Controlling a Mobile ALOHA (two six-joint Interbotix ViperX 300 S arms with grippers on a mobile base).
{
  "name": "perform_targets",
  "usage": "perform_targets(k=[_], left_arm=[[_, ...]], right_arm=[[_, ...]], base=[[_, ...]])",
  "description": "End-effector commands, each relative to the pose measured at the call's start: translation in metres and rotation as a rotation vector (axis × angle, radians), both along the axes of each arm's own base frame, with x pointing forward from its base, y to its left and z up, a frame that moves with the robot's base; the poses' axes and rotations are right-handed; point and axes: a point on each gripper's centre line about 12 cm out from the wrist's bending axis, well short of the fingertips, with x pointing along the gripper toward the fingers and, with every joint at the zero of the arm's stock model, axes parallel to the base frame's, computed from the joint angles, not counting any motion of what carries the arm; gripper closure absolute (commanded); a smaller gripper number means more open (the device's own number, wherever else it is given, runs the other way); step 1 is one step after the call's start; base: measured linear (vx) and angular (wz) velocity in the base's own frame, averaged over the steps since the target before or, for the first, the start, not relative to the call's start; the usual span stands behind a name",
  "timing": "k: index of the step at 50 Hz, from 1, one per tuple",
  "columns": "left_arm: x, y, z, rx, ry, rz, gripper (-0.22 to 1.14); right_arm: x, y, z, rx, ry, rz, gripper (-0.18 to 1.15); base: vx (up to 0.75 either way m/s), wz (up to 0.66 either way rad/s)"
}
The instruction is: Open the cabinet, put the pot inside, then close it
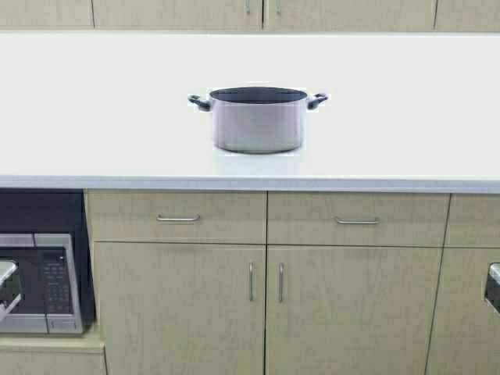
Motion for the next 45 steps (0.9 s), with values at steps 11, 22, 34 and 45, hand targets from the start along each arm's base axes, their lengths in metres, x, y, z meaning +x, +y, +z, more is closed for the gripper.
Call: perform_targets(k=[11,22,34,45], left_arm=[[0.006,-0.003,-0.004,0.031,0.024,-0.019,0.88],[0.007,-0.003,-0.004,0.03,0.023,-0.02,0.89],[-0.003,-0.003,-0.011,0.024,0.026,-0.02,0.89],[-0.008,-0.003,-0.009,0.024,0.006,-0.019,0.89]], right_arm=[[0.007,0.001,-0.006,0.009,0.043,0.007,0.9],[0.007,0.001,-0.007,0.01,0.051,0.007,0.9],[0.01,0.001,-0.011,0.01,0.071,0.007,0.9],[0.013,0.001,-0.011,0.023,0.078,0.008,0.91]], base=[[0.17,0.05],[0.21,0.01],[0.33,-0.14],[0.34,-0.06]])
